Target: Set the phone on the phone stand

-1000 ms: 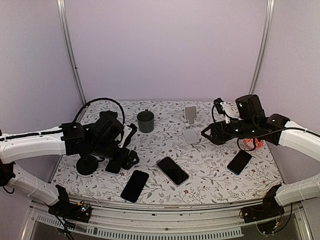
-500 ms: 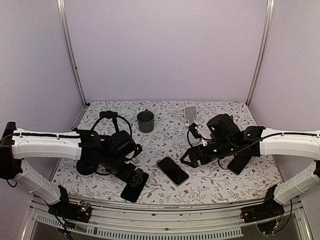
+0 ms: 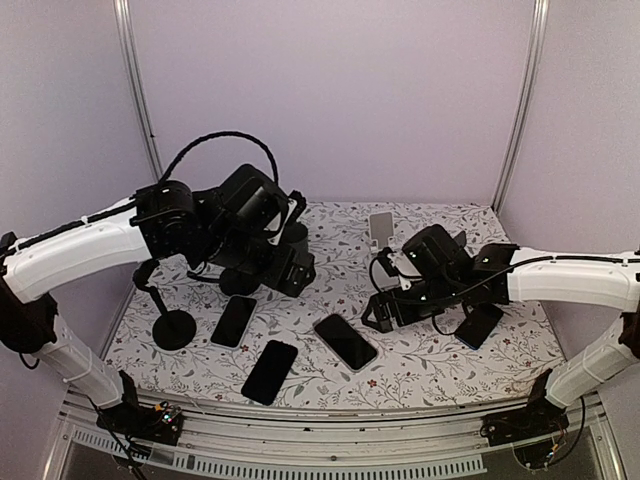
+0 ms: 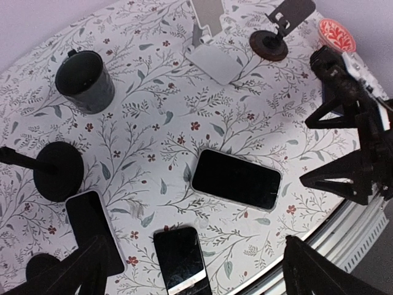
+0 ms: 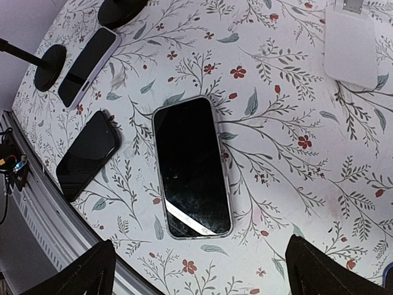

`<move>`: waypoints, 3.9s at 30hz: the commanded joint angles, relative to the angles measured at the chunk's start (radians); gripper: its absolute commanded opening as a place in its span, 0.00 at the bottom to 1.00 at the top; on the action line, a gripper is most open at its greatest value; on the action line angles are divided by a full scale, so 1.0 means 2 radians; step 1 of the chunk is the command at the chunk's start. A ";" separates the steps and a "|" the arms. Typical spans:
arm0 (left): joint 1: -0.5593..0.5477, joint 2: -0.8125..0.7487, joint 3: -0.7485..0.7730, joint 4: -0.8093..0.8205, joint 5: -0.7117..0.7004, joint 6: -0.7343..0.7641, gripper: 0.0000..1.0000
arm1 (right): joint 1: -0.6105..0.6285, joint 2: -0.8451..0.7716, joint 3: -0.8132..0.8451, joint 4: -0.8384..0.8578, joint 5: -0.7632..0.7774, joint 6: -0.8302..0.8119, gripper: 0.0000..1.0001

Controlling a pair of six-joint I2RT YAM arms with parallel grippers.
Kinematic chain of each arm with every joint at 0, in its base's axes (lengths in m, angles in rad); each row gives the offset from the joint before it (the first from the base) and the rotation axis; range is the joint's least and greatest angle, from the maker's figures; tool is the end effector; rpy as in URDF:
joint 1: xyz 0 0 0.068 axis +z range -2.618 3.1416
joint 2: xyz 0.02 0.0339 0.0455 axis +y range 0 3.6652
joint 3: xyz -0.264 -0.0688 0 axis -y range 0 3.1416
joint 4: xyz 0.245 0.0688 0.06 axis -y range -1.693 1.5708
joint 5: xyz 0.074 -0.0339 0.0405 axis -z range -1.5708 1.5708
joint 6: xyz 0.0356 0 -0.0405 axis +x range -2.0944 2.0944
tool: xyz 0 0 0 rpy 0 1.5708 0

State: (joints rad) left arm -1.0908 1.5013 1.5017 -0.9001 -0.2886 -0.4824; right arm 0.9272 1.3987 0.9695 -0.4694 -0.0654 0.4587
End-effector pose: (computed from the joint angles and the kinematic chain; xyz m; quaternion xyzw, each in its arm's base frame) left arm 0.1539 -0.2737 0.3523 0.2347 0.9057 -0.1348 0.3263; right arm 0.1726 0.2340 0.2405 -0.2295 0.9153 0.2343 0.2339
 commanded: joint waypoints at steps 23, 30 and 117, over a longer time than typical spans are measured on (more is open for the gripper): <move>0.053 -0.046 0.039 0.012 -0.047 0.000 0.99 | 0.002 0.198 0.162 -0.071 -0.049 -0.029 0.99; 0.059 -0.047 0.035 0.016 -0.049 0.006 0.99 | 0.002 0.219 0.169 -0.073 -0.068 -0.027 0.99; 0.085 -0.081 -0.123 0.119 0.077 -0.066 0.99 | 0.075 0.194 0.181 -0.119 0.063 -0.058 0.42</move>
State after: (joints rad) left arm -0.9325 1.3216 1.2678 -0.7269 -0.1856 -0.5816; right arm 1.0725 1.8984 1.3594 -0.8200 0.0475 0.3038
